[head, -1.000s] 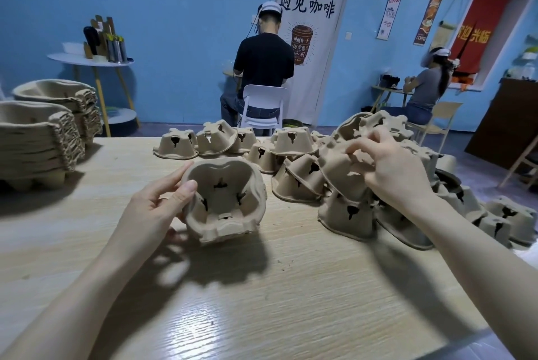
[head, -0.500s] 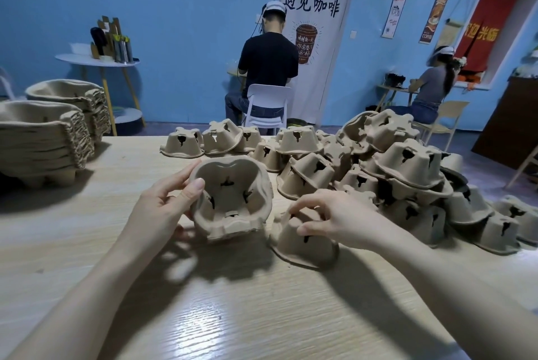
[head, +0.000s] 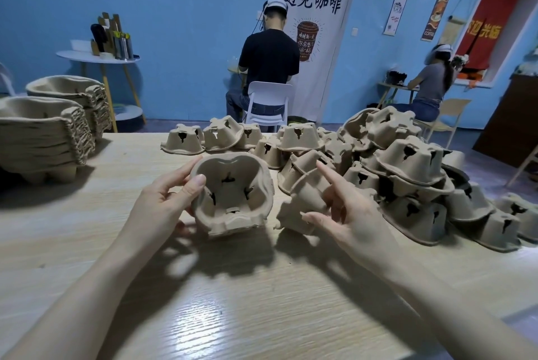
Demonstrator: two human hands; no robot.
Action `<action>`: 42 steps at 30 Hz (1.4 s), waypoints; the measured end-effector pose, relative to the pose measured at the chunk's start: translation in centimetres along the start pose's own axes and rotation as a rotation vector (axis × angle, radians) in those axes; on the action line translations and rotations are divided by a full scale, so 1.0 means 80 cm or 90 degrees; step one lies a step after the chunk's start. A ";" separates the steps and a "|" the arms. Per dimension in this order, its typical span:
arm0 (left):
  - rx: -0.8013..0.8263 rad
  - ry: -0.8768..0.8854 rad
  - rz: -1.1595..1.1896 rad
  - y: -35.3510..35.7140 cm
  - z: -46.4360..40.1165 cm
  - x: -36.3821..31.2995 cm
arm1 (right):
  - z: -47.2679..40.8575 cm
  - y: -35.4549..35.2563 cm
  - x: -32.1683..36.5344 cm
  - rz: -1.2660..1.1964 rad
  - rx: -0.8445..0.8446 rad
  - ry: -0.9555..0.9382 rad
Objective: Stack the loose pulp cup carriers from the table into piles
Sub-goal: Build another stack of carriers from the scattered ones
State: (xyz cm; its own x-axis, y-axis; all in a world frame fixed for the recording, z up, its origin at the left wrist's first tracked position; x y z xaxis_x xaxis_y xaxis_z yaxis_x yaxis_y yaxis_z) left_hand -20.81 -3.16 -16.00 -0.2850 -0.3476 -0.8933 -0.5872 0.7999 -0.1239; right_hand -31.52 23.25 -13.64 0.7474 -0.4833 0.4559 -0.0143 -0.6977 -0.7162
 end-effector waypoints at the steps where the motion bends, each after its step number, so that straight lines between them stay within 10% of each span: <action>1: -0.001 0.000 0.000 0.000 0.000 0.001 | 0.003 -0.002 -0.001 -0.003 -0.003 0.004; 16: 0.012 0.009 0.029 0.004 -0.002 -0.001 | 0.012 -0.034 0.011 0.010 -0.054 -0.017; 24: -0.007 -0.013 0.025 0.003 0.002 -0.004 | 0.013 -0.068 0.026 -0.220 -0.259 -0.105; 42: 0.011 -0.086 0.140 0.004 0.001 0.002 | -0.007 0.021 0.067 -0.369 -0.175 -0.258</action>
State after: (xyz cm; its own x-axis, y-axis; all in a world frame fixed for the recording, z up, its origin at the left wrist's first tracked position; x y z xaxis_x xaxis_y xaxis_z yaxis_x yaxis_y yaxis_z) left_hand -20.99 -2.97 -16.20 -0.3000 -0.0960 -0.9491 -0.5092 0.8574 0.0742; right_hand -27.93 19.19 -12.08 0.8705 0.1961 0.4514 0.3296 -0.9134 -0.2389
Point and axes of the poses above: each hand's wrist, its own z-axis away from the middle knuckle, its own y-axis out of the palm, x = y × z, the point moved 8 cm from there along -z, towards the middle knuckle, and after that the axes turned 5 degrees about y, right-handed, at the moved point
